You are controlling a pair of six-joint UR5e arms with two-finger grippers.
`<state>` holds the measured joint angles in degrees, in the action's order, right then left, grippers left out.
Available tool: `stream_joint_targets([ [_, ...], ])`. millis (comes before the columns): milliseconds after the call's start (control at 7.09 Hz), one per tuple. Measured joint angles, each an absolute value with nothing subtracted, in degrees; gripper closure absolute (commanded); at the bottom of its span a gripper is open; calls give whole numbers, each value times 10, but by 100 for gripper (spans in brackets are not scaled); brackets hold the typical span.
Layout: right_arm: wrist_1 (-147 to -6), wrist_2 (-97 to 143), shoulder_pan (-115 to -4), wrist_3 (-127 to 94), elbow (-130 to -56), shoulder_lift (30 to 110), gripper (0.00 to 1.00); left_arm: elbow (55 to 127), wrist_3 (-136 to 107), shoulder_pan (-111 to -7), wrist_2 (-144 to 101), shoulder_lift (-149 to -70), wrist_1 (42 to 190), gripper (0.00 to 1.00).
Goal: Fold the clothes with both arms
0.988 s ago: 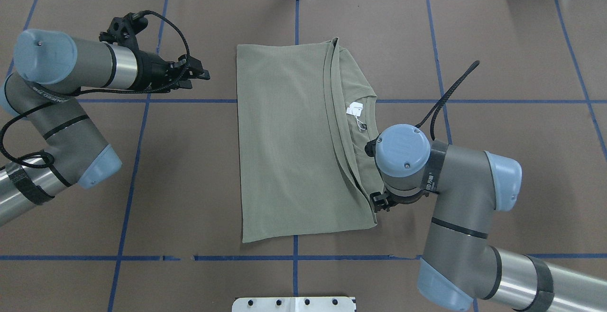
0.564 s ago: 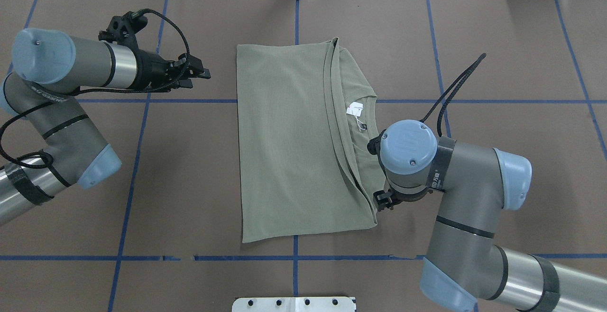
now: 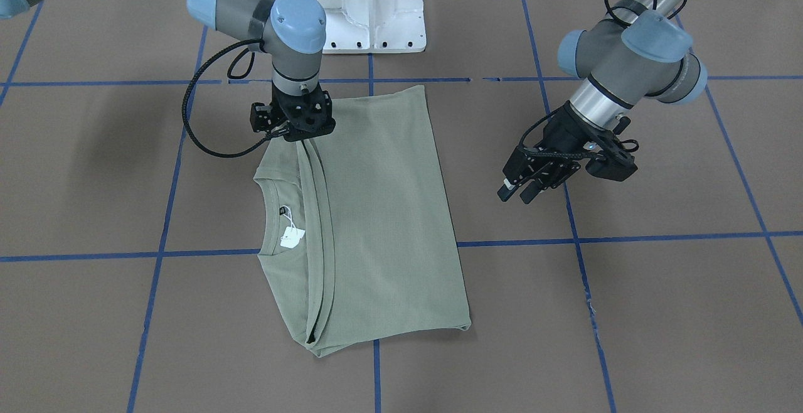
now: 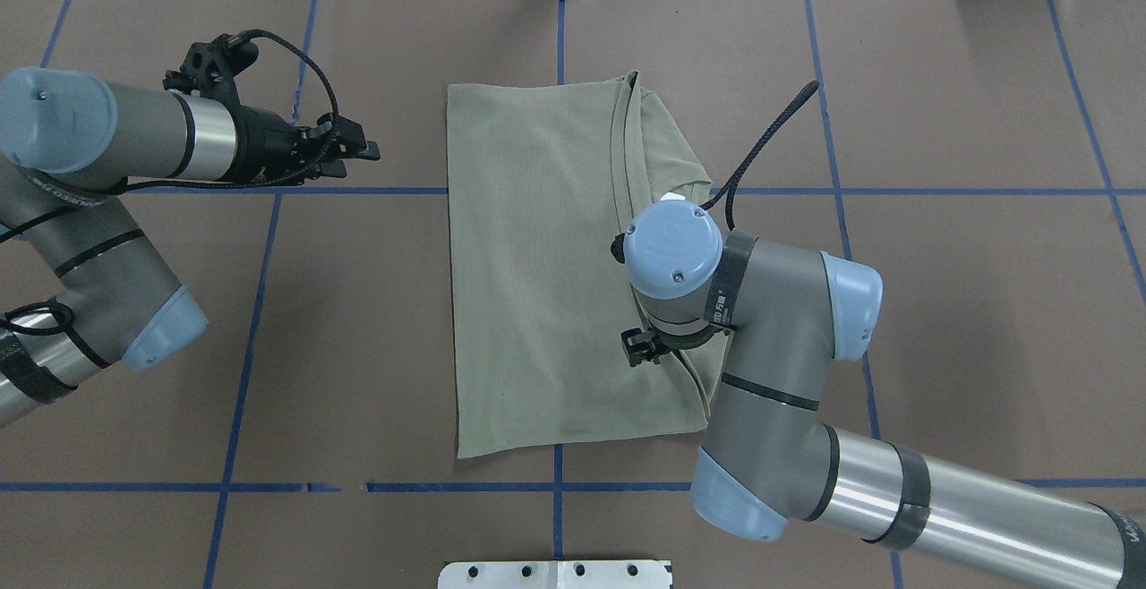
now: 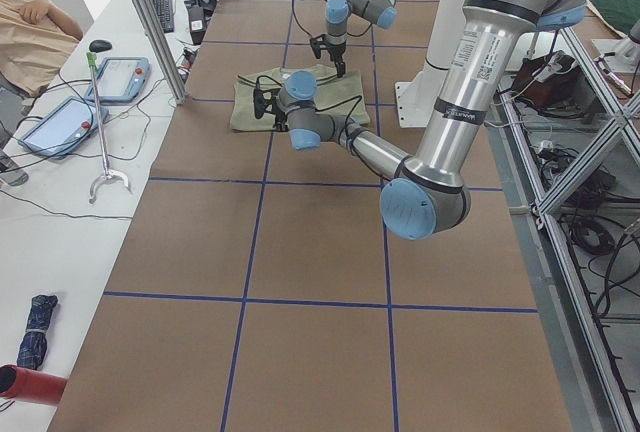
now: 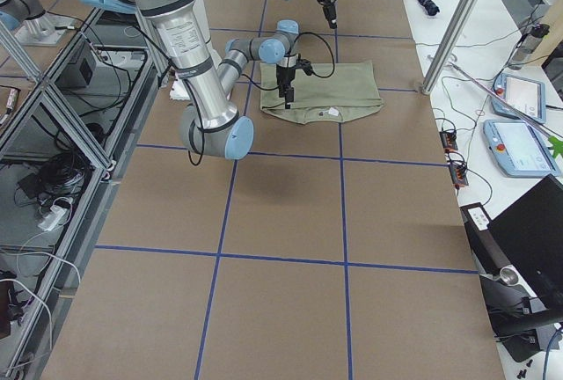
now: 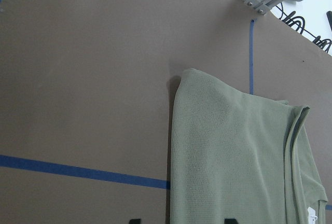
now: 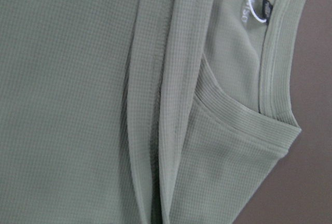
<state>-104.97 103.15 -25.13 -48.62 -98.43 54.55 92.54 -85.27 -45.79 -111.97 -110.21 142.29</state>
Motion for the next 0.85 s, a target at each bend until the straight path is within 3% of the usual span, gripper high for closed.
stream_joint_targets([
  [847,-1037,1029,-298,-432,-953,562,0,927,-853,-458,-1120,-1100,1423,38],
])
